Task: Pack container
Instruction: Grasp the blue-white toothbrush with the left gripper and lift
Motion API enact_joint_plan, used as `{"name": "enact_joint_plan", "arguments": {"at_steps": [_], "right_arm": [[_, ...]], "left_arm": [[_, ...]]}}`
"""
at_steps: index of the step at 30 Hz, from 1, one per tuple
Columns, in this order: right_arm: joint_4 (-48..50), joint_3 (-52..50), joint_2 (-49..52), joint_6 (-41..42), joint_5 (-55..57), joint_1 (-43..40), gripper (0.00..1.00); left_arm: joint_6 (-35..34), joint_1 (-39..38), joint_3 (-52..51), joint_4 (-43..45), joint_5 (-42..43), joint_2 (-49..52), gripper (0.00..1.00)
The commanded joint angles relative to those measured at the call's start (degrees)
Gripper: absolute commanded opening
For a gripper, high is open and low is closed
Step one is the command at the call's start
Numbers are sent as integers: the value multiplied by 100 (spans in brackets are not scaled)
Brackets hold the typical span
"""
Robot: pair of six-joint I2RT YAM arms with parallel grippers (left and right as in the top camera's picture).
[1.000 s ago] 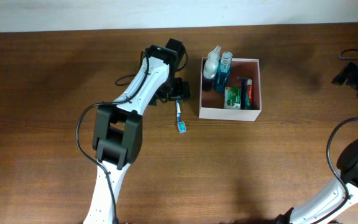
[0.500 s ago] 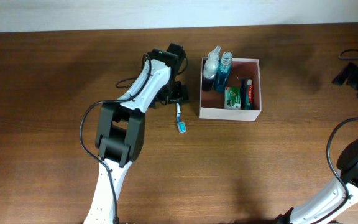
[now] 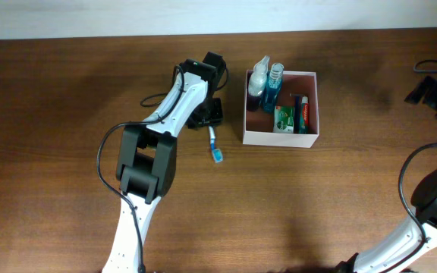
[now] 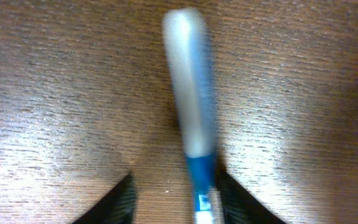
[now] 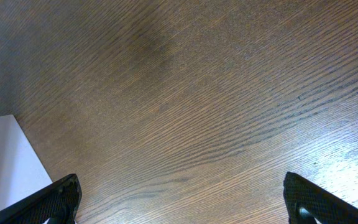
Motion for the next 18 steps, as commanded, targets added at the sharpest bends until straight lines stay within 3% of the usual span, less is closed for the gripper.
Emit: {"name": "enact_joint_plan", "arguments": {"at_steps": [1, 4, 13, 18], "right_arm": [[13, 70, -7, -15, 11, -13, 99], [13, 70, -7, -15, 11, -13, 99], [13, 70, -7, -15, 11, -13, 99], [13, 70, -7, -15, 13, -13, 99]], "left_arm": [[33, 28, -52, 13, 17, 70, 30], [31, 28, -52, -11, 20, 70, 20], [35, 28, 35, -262, 17, 66, 2], [101, 28, 629, -586, -107, 66, 1]]}}
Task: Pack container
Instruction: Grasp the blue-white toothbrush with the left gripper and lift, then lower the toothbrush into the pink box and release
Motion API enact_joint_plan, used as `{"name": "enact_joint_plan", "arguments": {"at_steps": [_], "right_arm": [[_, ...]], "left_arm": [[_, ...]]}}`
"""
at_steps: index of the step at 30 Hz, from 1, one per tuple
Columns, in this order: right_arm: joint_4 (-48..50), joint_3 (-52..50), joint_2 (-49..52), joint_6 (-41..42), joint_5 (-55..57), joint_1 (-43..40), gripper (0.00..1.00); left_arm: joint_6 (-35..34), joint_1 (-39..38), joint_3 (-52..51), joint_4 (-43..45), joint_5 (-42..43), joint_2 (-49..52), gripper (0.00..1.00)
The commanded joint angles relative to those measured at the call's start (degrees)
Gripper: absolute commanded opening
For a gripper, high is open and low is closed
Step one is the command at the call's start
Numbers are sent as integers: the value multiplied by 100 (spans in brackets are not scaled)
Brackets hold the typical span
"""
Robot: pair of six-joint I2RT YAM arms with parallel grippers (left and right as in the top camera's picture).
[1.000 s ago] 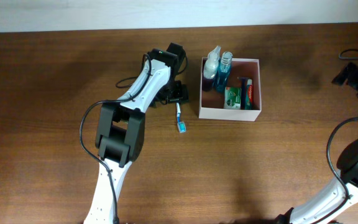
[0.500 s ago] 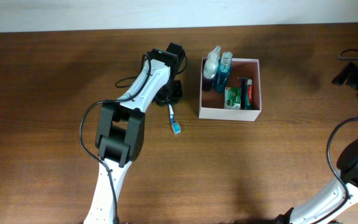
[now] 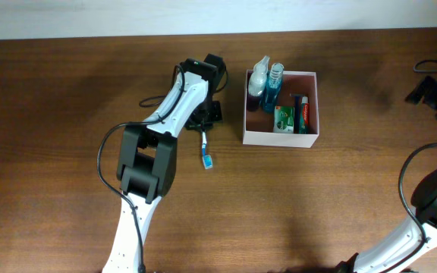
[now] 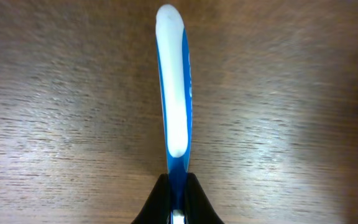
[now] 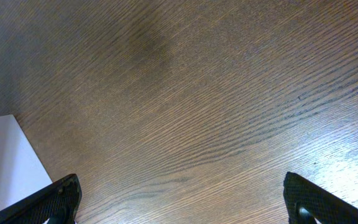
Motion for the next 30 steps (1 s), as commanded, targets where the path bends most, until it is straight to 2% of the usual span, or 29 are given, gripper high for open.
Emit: {"name": "enact_joint_plan", "arguments": {"at_steps": [1, 6, 11, 17, 22, 25, 30], "right_arm": [[15, 70, -7, -17, 11, -13, 99], [15, 70, -7, -17, 13, -13, 99], [15, 70, -7, -17, 13, -13, 99], [15, 70, -7, -17, 13, -13, 99], [15, 70, -7, -17, 11, -13, 99], [15, 70, -7, -17, 11, -13, 99], [15, 70, -7, -17, 13, -13, 99]], "left_arm": [[127, 28, 675, -240, -201, 48, 1], [358, 28, 1884, -758, -671, 48, 1], [573, 26, 3598, -1193, -715, 48, 1], [669, -74, 5549, -1130, -684, 42, 1], [1115, -461, 5510, -468, -647, -223, 1], [1152, -756, 5477, -282, -649, -219, 1], [1851, -1366, 5431, 122, -654, -219, 1]]}}
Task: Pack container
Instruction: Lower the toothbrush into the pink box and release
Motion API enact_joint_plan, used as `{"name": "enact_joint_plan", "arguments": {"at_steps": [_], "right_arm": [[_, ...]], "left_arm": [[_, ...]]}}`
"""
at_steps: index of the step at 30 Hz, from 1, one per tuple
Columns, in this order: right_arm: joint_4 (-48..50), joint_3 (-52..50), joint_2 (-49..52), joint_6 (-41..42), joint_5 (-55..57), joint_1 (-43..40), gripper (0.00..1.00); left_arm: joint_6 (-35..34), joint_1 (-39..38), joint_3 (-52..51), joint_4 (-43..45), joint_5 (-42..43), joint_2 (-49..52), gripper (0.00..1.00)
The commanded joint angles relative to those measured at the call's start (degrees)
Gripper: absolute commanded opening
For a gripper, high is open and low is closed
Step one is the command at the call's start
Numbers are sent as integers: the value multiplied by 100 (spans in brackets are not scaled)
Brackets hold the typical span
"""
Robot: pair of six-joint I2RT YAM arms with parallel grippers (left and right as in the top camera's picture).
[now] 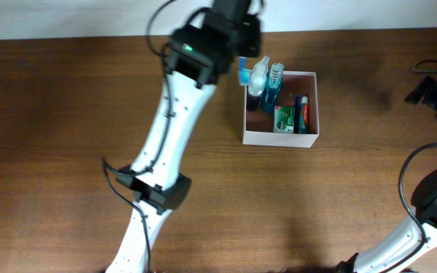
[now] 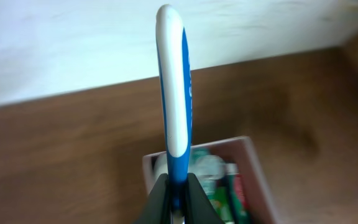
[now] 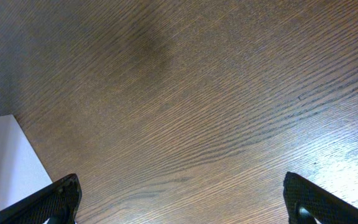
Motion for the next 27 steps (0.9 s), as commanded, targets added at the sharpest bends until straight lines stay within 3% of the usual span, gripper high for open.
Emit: {"name": "enact_joint_plan", "arguments": {"at_steps": [1, 5, 11, 17, 27], "right_arm": [[15, 70, -7, -13, 11, -13, 99], [15, 70, -7, -13, 13, -13, 99], [15, 70, -7, -13, 11, -13, 99], [15, 70, -7, -13, 13, -13, 99], [15, 70, -7, -13, 11, -13, 99]], "left_arm": [[761, -409, -20, 203, -26, -31, 1], [1099, -715, -20, 326, -26, 24, 1], [1145, -887, -24, 374, -22, 551, 2], [1167, -896, -24, 376, -24, 1023, 13], [1163, -960, -24, 365, -22, 1539, 14]]}}
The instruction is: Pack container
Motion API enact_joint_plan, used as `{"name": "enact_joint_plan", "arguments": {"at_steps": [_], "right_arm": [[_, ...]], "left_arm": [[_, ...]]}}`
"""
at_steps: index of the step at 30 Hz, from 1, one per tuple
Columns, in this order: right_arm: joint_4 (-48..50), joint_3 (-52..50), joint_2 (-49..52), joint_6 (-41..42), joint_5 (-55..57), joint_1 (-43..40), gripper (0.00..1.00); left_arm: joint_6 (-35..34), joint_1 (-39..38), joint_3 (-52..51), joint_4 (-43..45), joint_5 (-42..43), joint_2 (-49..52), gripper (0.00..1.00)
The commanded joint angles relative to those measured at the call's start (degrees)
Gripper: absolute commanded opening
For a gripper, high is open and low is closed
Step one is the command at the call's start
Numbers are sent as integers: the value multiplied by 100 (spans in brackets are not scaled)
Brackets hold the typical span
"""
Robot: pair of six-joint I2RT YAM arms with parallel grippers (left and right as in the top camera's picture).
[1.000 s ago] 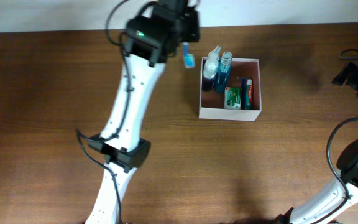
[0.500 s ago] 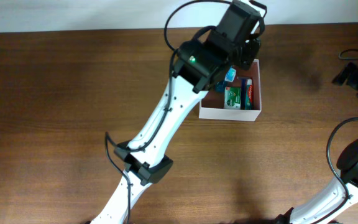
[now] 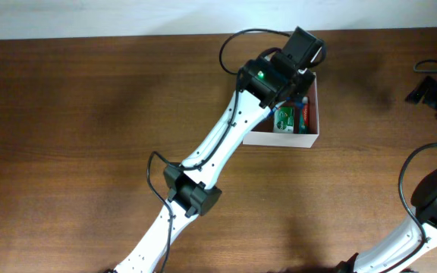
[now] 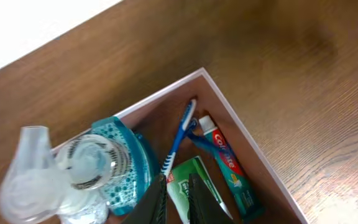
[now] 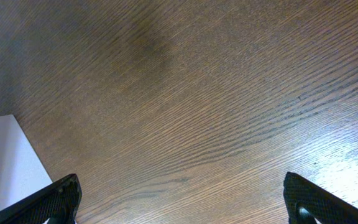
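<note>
The pink-white box stands at the back of the table, and my left gripper hangs just above its inside, hidden under the wrist in the overhead view. Its fingers stand a narrow gap apart with only the green packet showing between them. The blue and white toothbrush lies slanted inside the box, beside the Colgate tube. A clear spray bottle and a blue bottle fill the box's left side. My right gripper is wide open over bare wood.
A white flat object shows at the lower left of the right wrist view. The right arm's base and cables sit at the table's far right edge. Brown wooden tabletop surrounds the box.
My left gripper has moved from behind the box's left corner to over its inside. The toothbrush has left the jaws and now lies in the box. The right arm has not moved.
The toothbrush lay on the table left of the box with my left gripper open around it. Then the gripper was shut on it. Later it held the brush high near the box's back corner. Now the brush rests inside the box.
</note>
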Motion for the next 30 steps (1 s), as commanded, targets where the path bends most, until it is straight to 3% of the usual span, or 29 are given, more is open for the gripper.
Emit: {"name": "enact_joint_plan", "arguments": {"at_steps": [1, 3, 6, 14, 20, 21, 23, 25, 30], "right_arm": [[13, 70, -7, -17, 11, -13, 99], [13, 70, -7, -17, 13, -13, 99], [13, 70, -7, -17, 13, -13, 99], [13, 70, -7, -17, 11, -13, 99], [13, 70, -7, -17, 11, -13, 99], [13, 70, -7, -17, 11, -13, 99], [13, 70, -7, -17, 13, -13, 99], [13, 70, -7, -17, 11, -13, 99], [13, 70, -7, -17, 11, -13, 99]], "left_arm": [[94, -48, -11, 11, -22, 103, 16], [94, -44, -11, 17, -22, 103, 24], [94, -44, 79, 52, -22, 87, 47], [96, -33, 83, -201, -28, -778, 82], [92, 120, 81, -1213, -841, -1904, 87], [92, 203, 81, -1626, -1290, -2258, 99], [90, 315, 81, -2061, -1554, -2614, 99], [26, 461, 81, -2553, -1563, -2977, 99], [9, 651, -15, -2542, -960, -3794, 99]]}}
